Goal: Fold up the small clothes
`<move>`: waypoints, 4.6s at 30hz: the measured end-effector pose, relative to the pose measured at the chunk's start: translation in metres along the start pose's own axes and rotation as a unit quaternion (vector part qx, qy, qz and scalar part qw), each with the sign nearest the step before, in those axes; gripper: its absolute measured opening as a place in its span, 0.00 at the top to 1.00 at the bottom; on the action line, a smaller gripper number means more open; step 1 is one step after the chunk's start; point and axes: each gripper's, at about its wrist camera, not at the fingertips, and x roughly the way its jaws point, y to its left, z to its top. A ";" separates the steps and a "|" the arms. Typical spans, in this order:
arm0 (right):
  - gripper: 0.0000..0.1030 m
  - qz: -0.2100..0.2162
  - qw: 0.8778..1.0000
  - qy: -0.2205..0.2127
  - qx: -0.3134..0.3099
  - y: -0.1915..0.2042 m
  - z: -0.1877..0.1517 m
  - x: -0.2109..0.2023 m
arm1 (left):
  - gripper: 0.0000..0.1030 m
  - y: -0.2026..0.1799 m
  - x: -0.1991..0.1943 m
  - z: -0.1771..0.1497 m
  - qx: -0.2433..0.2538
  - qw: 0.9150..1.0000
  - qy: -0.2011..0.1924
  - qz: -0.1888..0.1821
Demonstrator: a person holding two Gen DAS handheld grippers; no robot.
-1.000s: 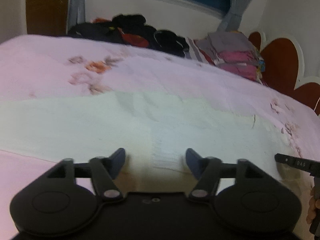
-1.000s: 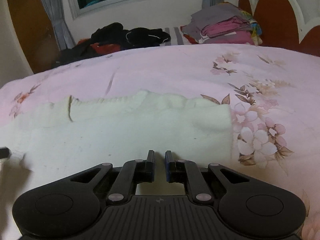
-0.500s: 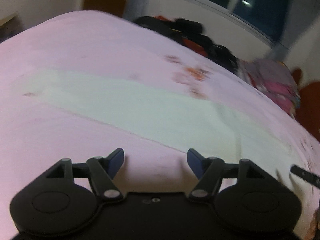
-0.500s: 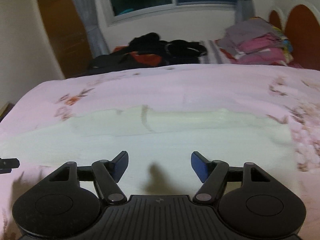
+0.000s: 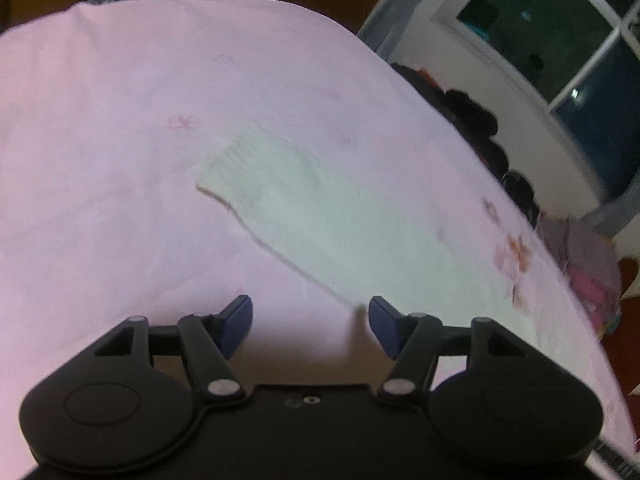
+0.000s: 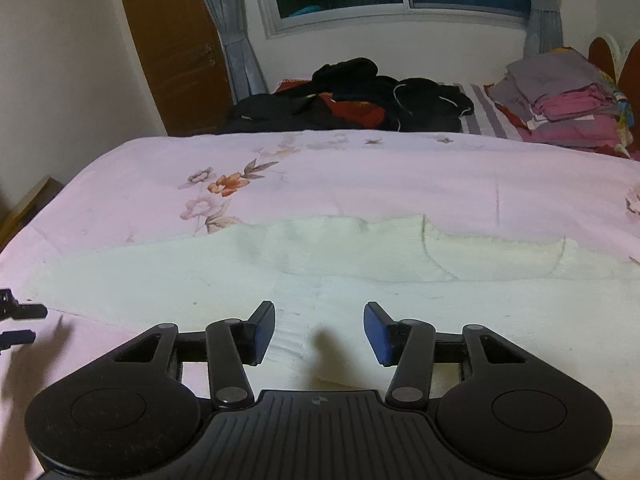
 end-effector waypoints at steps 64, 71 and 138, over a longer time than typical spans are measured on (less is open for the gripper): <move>0.76 -0.034 0.992 0.037 0.120 -0.105 -0.050 -0.053 | 0.28 -0.219 -0.010 -0.185 0.361 0.926 0.038 -0.102; 0.93 -0.035 0.997 -0.023 0.058 -0.094 -0.028 -0.080 | 0.28 -0.226 0.004 -0.188 0.376 0.924 0.017 -0.062; 0.53 -0.193 0.973 -0.022 0.121 -0.220 -0.026 -0.069 | 0.64 -0.300 0.073 -0.155 0.364 0.929 0.021 -0.071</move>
